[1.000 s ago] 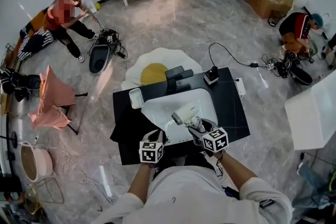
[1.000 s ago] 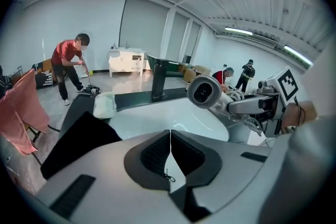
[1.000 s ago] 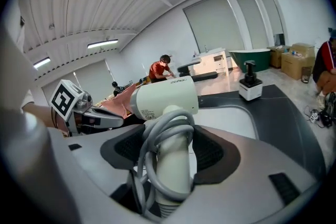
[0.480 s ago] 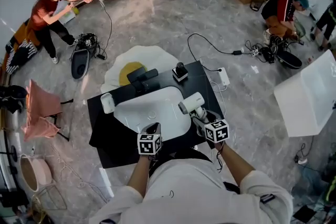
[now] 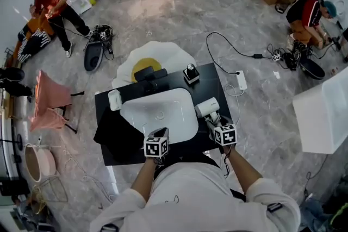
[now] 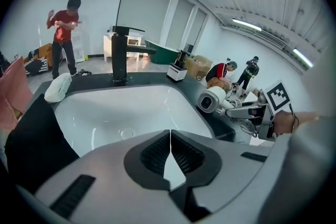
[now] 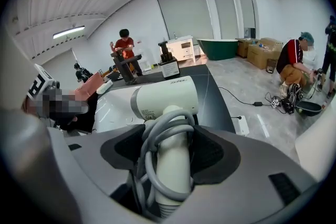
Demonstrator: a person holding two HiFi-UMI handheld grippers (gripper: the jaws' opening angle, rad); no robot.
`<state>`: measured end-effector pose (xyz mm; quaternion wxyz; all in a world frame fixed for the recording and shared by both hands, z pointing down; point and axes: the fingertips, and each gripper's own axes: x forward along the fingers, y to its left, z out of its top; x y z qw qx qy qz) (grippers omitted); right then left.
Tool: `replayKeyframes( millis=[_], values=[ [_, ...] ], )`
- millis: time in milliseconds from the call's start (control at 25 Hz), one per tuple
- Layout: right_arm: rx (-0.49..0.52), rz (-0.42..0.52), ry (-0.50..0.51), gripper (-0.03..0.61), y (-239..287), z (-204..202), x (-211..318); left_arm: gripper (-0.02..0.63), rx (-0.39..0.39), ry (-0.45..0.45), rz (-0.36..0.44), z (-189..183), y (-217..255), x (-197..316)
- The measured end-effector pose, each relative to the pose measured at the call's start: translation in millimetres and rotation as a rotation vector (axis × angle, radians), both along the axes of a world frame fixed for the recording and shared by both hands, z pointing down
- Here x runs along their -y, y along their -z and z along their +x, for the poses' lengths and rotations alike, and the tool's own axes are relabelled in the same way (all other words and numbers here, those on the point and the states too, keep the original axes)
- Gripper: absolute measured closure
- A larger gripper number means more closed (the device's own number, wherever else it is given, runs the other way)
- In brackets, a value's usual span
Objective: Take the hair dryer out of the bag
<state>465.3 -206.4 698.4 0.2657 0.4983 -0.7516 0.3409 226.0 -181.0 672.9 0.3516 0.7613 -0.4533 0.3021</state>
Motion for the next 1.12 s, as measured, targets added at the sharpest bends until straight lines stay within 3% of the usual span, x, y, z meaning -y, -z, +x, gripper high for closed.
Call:
replayKeyframes(
  millis=[360, 640, 800, 960, 1040, 1120],
  values=[
    [-0.070, -0.012, 0.005, 0.293, -14, -6, 0, 0.591, 0.036, -0.003, -0.012, -8, -5, -12],
    [-0.113, -0.013, -0.017, 0.286, -16, -7, 3, 0.591, 0.014, 0.016, 0.003, -33, 7, -24],
    [-0.137, 0.065, -0.073, 0.181, 4, -4, 12, 0.591, -0.005, 0.031, 0.025, -56, 15, -28],
    [-0.124, 0.175, -0.065, 0.175, 49, -33, 25, 0.591, -0.024, 0.059, 0.059, -88, 26, -25],
    [-0.094, 0.264, -0.003, 0.201, 82, -66, 29, 0.591, -0.030, 0.077, 0.085, -105, 35, -24],
    [-0.074, 0.349, 0.056, 0.321, 111, -100, 34, 0.591, -0.037, 0.093, 0.115, -119, 44, -21]
  ],
)
